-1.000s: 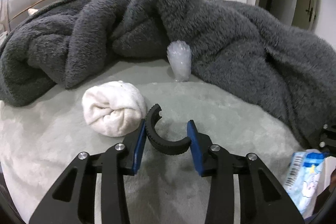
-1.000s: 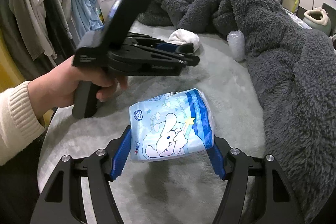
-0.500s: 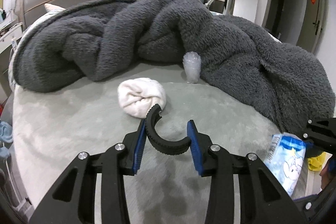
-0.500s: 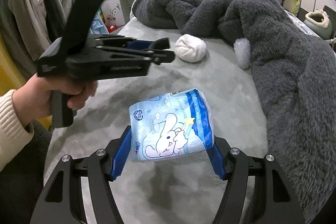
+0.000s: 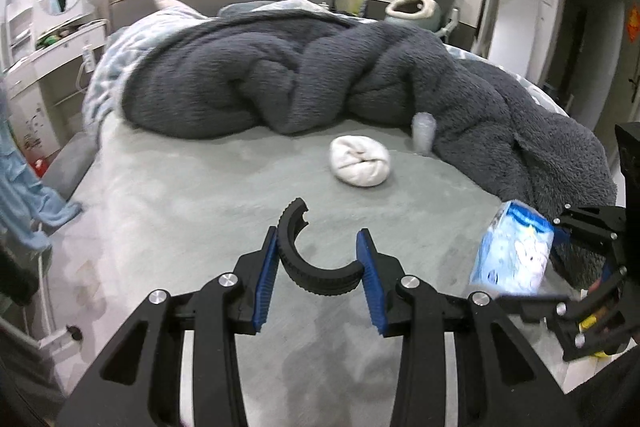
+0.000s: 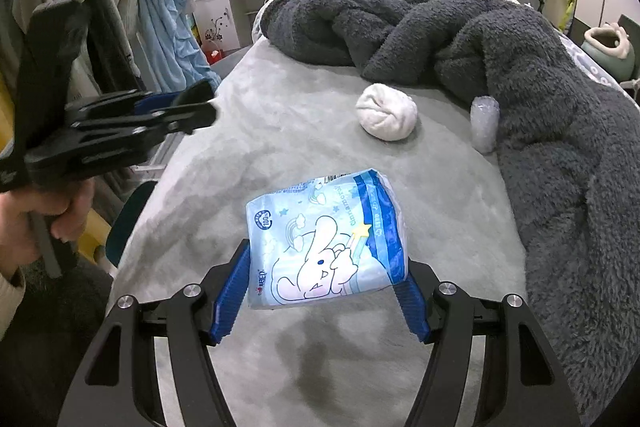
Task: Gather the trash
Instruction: 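Carry the black piece and tissue pack with both tools toward the bin, then open the left tool to drop the black piece into the teal bin, then open the right tool to drop the tissue pack into the bin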
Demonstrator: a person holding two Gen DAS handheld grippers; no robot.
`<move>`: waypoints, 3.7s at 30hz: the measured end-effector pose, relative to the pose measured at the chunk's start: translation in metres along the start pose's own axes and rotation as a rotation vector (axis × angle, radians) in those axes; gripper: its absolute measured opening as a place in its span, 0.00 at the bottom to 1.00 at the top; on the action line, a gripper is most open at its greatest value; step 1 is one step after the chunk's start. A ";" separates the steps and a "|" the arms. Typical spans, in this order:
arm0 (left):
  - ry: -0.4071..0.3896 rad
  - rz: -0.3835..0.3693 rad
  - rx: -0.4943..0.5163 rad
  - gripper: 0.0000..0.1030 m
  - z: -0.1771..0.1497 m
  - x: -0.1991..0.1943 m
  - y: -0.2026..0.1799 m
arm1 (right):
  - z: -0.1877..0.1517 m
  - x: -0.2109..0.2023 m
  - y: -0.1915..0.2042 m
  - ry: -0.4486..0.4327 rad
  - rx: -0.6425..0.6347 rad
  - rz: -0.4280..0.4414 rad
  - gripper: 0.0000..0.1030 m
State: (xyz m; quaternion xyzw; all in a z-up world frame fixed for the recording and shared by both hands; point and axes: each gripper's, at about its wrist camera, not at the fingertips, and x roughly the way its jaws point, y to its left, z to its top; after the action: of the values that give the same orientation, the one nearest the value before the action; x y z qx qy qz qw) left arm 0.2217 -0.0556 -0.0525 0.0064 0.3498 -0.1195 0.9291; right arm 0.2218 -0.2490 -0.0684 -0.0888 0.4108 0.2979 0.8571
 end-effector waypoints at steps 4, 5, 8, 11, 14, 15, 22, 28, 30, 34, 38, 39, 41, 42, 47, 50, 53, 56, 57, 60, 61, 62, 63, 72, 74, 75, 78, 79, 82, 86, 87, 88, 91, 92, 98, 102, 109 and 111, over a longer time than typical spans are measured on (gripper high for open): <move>-0.004 0.035 -0.029 0.40 -0.006 -0.018 0.013 | 0.006 0.000 0.004 -0.009 0.030 0.019 0.65; -0.004 0.045 -0.038 0.40 -0.009 -0.022 0.017 | 0.007 0.000 0.005 -0.010 0.035 0.020 0.65; -0.002 0.073 -0.056 0.40 -0.015 -0.031 0.026 | 0.012 0.001 0.009 -0.015 0.044 0.021 0.65; -0.001 0.096 -0.084 0.40 -0.021 -0.037 0.039 | 0.018 0.003 0.016 -0.020 0.051 0.028 0.65; 0.008 0.120 -0.108 0.40 -0.027 -0.038 0.051 | 0.026 0.005 0.025 -0.027 0.043 0.028 0.65; 0.012 0.128 -0.116 0.40 -0.029 -0.038 0.056 | 0.029 0.006 0.028 -0.029 0.040 0.031 0.65; 0.065 0.172 -0.157 0.40 -0.048 -0.032 0.085 | 0.045 0.017 0.055 -0.028 0.011 0.062 0.65; 0.113 0.202 -0.191 0.40 -0.061 -0.031 0.107 | 0.056 0.034 0.077 -0.008 -0.020 0.089 0.65; 0.127 0.207 -0.205 0.40 -0.066 -0.031 0.114 | 0.062 0.039 0.085 -0.006 -0.026 0.099 0.65; 0.156 0.219 -0.219 0.40 -0.075 -0.032 0.126 | 0.072 0.043 0.101 -0.010 -0.042 0.119 0.65; 0.186 0.234 -0.236 0.40 -0.084 -0.033 0.139 | 0.081 0.049 0.118 -0.013 -0.059 0.138 0.65; 0.192 0.238 -0.242 0.40 -0.087 -0.034 0.142 | 0.083 0.051 0.123 -0.012 -0.062 0.142 0.65; 0.205 0.241 -0.253 0.40 -0.091 -0.035 0.149 | 0.087 0.055 0.129 -0.011 -0.069 0.150 0.65; 0.210 0.243 -0.257 0.40 -0.093 -0.035 0.151 | 0.088 0.057 0.132 -0.010 -0.073 0.153 0.65; 0.233 0.241 -0.296 0.40 -0.103 -0.039 0.169 | 0.095 0.066 0.150 -0.006 -0.091 0.171 0.65; 0.250 0.237 -0.324 0.40 -0.108 -0.040 0.179 | 0.098 0.072 0.159 -0.002 -0.102 0.180 0.65; 0.269 0.238 -0.346 0.40 -0.115 -0.040 0.188 | 0.102 0.078 0.169 0.003 -0.113 0.188 0.65; 0.297 0.234 -0.367 0.40 -0.123 -0.039 0.198 | 0.105 0.085 0.180 0.010 -0.123 0.197 0.65; 0.309 0.232 -0.373 0.40 -0.126 -0.038 0.201 | 0.106 0.087 0.183 0.010 -0.125 0.200 0.65; 0.344 0.232 -0.385 0.40 -0.136 -0.036 0.209 | 0.110 0.090 0.193 0.012 -0.133 0.213 0.65; 0.354 0.229 -0.391 0.40 -0.139 -0.035 0.212 | 0.110 0.092 0.197 0.013 -0.137 0.218 0.65; 0.362 0.226 -0.397 0.40 -0.141 -0.034 0.213 | 0.111 0.093 0.200 0.014 -0.141 0.221 0.65; 0.372 0.223 -0.404 0.40 -0.144 -0.034 0.217 | 0.111 0.095 0.205 0.017 -0.147 0.224 0.65; 0.454 0.186 -0.477 0.41 -0.170 -0.031 0.239 | 0.110 0.120 0.237 0.060 -0.191 0.249 0.65; 0.471 0.180 -0.490 0.41 -0.175 -0.032 0.244 | 0.110 0.126 0.243 0.069 -0.200 0.251 0.65; 0.478 0.178 -0.495 0.41 -0.177 -0.032 0.246 | 0.111 0.130 0.247 0.076 -0.205 0.252 0.65; 0.502 0.175 -0.502 0.42 -0.184 -0.034 0.252 | 0.112 0.138 0.256 0.091 -0.217 0.255 0.65; 0.509 0.178 -0.504 0.43 -0.186 -0.035 0.254 | 0.112 0.140 0.261 0.096 -0.222 0.257 0.65; 0.514 0.182 -0.517 0.55 -0.188 -0.039 0.261 | 0.111 0.148 0.270 0.109 -0.235 0.262 0.65; 0.499 0.178 -0.540 0.62 -0.189 -0.050 0.270 | 0.105 0.161 0.279 0.135 -0.253 0.262 0.65; 0.495 0.179 -0.540 0.63 -0.189 -0.052 0.272 | 0.104 0.166 0.283 0.145 -0.259 0.261 0.65; 0.491 0.182 -0.539 0.63 -0.188 -0.055 0.273 | 0.103 0.169 0.285 0.152 -0.262 0.260 0.65; 0.473 0.195 -0.532 0.66 -0.187 -0.064 0.278 | 0.098 0.182 0.289 0.182 -0.268 0.257 0.65; 0.463 0.198 -0.532 0.66 -0.186 -0.068 0.280 | 0.097 0.186 0.290 0.192 -0.270 0.254 0.65; 0.416 0.211 -0.523 0.70 -0.183 -0.084 0.290 | 0.087 0.209 0.299 0.253 -0.272 0.245 0.65; 0.361 0.213 -0.517 0.74 -0.175 -0.097 0.293 | 0.078 0.225 0.306 0.293 -0.273 0.238 0.65; 0.228 0.208 -0.492 0.80 -0.157 -0.123 0.293 | 0.066 0.249 0.317 0.358 -0.286 0.220 0.65; 0.193 0.208 -0.483 0.81 -0.152 -0.128 0.293 | 0.063 0.255 0.320 0.371 -0.293 0.213 0.66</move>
State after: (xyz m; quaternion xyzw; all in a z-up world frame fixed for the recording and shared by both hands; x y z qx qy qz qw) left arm 0.0963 0.2718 -0.1052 -0.1681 0.4525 0.0642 0.8734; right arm 0.1996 0.1460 -0.1904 -0.2213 0.5206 0.4215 0.7088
